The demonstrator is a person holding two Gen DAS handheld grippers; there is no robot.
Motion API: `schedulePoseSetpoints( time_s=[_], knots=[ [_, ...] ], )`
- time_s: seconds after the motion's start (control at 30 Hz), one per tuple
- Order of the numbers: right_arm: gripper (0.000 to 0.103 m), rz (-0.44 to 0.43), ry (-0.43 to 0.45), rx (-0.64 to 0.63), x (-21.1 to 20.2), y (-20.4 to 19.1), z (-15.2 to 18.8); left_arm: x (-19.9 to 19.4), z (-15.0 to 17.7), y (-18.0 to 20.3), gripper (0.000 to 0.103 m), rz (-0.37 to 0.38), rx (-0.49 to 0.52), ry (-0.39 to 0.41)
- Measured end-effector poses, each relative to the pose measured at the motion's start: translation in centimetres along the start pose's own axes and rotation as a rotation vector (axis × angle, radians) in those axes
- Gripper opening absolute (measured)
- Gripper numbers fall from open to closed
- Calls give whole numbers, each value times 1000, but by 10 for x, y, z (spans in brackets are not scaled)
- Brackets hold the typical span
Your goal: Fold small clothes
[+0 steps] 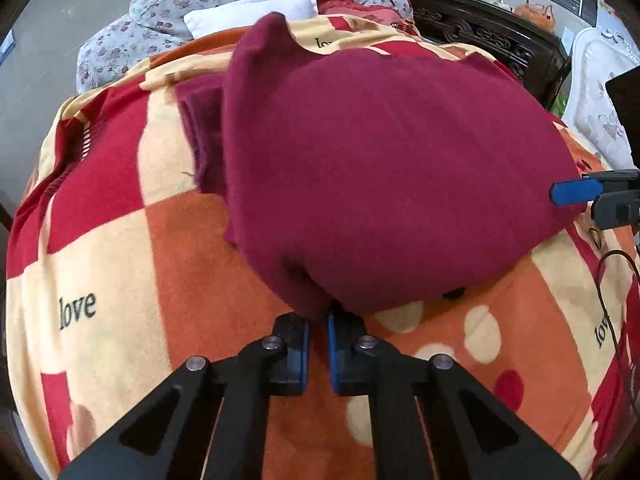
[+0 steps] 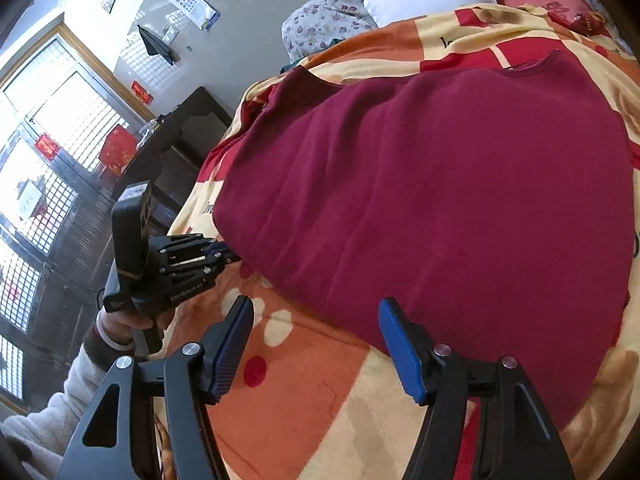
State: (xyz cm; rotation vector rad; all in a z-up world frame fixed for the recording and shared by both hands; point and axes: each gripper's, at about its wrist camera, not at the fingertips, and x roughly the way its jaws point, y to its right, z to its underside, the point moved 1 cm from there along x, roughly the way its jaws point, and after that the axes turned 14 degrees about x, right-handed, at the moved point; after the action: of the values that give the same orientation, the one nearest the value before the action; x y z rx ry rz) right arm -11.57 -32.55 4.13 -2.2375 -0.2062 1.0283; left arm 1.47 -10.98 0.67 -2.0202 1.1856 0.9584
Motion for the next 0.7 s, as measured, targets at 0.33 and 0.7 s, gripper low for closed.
schedulePoseSetpoints(
  time_s=[0.33,0.7],
  knots=[
    [70,-67,49,-55,46,-55,-61,-4,20,-25,6,1,-98,46],
    [46,12,151,43,143,-72,-161,-2,24,-29,10,10,-125,93]
  ],
)
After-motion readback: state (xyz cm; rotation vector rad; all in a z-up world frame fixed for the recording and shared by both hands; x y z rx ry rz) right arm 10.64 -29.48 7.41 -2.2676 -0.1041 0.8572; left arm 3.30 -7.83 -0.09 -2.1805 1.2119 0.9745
